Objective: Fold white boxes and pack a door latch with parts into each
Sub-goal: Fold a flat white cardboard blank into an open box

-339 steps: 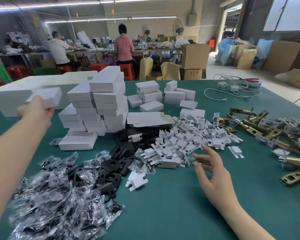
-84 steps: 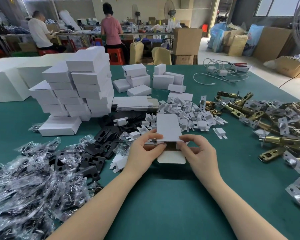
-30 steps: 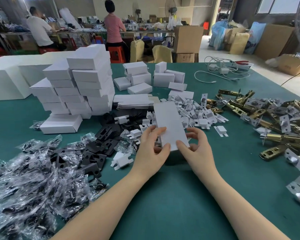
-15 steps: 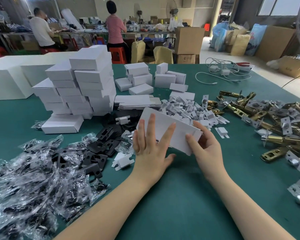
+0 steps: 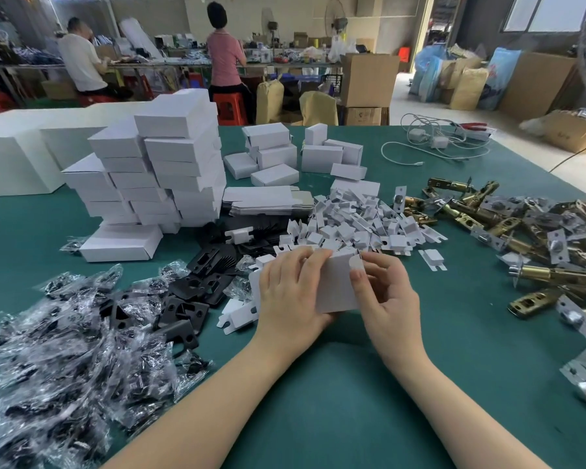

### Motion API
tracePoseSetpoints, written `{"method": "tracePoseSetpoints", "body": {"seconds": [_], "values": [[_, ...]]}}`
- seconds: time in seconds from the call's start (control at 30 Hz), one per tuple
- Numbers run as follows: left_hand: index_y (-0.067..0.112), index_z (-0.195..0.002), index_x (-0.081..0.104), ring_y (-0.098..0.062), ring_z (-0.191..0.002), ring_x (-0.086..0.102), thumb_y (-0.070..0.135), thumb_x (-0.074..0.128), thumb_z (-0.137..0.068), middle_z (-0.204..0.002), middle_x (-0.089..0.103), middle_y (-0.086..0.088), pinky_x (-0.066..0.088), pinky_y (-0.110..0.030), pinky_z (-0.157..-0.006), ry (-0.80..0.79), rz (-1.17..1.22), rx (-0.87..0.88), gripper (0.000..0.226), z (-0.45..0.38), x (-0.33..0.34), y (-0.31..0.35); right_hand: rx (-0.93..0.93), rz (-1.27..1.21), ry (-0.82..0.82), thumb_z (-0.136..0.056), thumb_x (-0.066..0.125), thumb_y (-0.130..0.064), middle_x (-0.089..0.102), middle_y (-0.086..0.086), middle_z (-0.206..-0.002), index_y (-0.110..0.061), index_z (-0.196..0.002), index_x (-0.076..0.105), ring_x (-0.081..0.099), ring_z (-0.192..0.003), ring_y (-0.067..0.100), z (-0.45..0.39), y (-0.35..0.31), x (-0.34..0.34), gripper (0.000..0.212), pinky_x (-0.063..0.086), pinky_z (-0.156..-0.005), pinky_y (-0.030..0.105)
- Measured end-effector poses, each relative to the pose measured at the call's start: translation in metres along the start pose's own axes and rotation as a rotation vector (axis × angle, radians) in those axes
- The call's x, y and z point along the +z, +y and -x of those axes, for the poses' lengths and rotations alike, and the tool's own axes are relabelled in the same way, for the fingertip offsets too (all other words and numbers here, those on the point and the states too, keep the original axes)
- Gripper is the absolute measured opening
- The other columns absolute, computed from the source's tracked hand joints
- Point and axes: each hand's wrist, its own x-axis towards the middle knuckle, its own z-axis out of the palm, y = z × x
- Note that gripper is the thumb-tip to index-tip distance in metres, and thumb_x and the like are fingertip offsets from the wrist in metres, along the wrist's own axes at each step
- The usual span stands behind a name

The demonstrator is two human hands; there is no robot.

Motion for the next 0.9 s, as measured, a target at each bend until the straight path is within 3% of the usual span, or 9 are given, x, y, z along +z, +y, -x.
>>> {"method": "tracePoseSetpoints", "body": {"seconds": [0.13,0.37,0.53,0.73,0.9], "values": [[0.027,-0.130,0.043,-0.021,-0.121,0.042,0.029,0.082,-0.052,-0.130,0.053,0.001,0.024,-0.035,-0.104,0.001,0.061,0.004,0.088,-0.0016,0.0000,-0.0006,0.010,-0.028,0.056,-0.086,0.061,-0.042,0.070,-0.025,-0.091,-0.044,-0.099,0.060,0.067,-0.087,-0.002,-0.0008,-0.0031,-0.0014,0.014,0.047,-0.071,0.009],[0.024,-0.130,0.044,-0.020,-0.120,0.044,0.030,0.084,-0.050,-0.129,0.056,0.000,0.022,-0.032,-0.104,-0.006,0.053,0.019,0.089,-0.0018,-0.0015,0.0012,0.061,-0.074,0.114,-0.080,0.065,-0.045,0.074,-0.014,-0.082,-0.054,-0.092,0.068,0.067,-0.078,0.002,-0.0016,-0.0045,-0.0022,0.015,0.049,-0.066,0.015],[0.026,-0.133,0.043,-0.019,-0.119,0.043,0.032,0.084,-0.053,-0.129,0.057,0.000,0.022,-0.033,-0.103,-0.014,0.035,0.013,0.090,-0.0009,-0.0021,0.0033,0.059,-0.105,0.117,-0.083,0.065,-0.039,0.069,-0.031,-0.102,-0.037,-0.109,0.068,0.063,-0.098,-0.012,0.0002,-0.0039,-0.0007,0.026,0.045,-0.079,0.006],[0.026,-0.133,0.042,-0.019,-0.119,0.043,0.037,0.087,-0.054,-0.129,0.057,-0.001,0.022,-0.033,-0.103,-0.001,0.050,-0.021,0.091,-0.0015,-0.0038,0.0032,-0.011,-0.019,-0.001,-0.093,0.053,-0.033,0.056,-0.047,-0.113,-0.043,-0.118,0.058,0.052,-0.115,-0.017,0.0015,-0.0029,0.0021,0.027,0.039,-0.090,0.003],[0.023,-0.136,0.043,-0.028,-0.121,0.050,0.032,0.083,-0.055,-0.131,0.056,-0.004,0.020,-0.031,-0.103,-0.019,0.093,-0.058,0.091,-0.0017,-0.0060,0.0025,-0.068,0.124,-0.134,-0.097,0.054,-0.022,0.047,-0.046,-0.126,-0.044,-0.135,0.040,0.053,-0.109,-0.013,0.0037,0.0003,0.0011,0.046,0.034,-0.091,0.001]]}}
